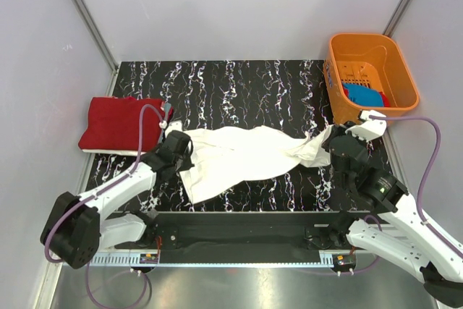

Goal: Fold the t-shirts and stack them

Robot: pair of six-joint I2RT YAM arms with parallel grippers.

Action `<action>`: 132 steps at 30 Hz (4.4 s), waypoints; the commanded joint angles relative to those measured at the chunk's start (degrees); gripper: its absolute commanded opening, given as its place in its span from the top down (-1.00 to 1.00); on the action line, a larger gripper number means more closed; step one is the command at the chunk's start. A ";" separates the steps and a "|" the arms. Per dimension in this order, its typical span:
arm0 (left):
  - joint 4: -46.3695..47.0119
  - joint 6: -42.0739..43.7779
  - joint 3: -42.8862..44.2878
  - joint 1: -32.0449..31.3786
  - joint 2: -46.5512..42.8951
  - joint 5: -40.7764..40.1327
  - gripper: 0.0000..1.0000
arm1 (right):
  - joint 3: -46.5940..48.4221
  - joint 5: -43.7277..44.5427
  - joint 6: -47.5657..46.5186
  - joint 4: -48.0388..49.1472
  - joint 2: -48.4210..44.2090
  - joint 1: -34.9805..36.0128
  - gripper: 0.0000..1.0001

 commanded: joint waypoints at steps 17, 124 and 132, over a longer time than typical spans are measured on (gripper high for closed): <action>2.10 1.82 3.73 0.26 8.51 1.65 0.15 | 0.07 -0.67 1.61 0.87 -0.18 -0.32 1.00; 5.54 -12.07 102.36 28.30 31.77 34.78 1.00 | 109.28 -87.68 23.03 24.55 68.84 -55.67 1.00; 25.28 -16.74 90.42 34.45 34.80 36.99 1.00 | 104.51 -101.19 36.14 35.90 76.80 -64.48 1.00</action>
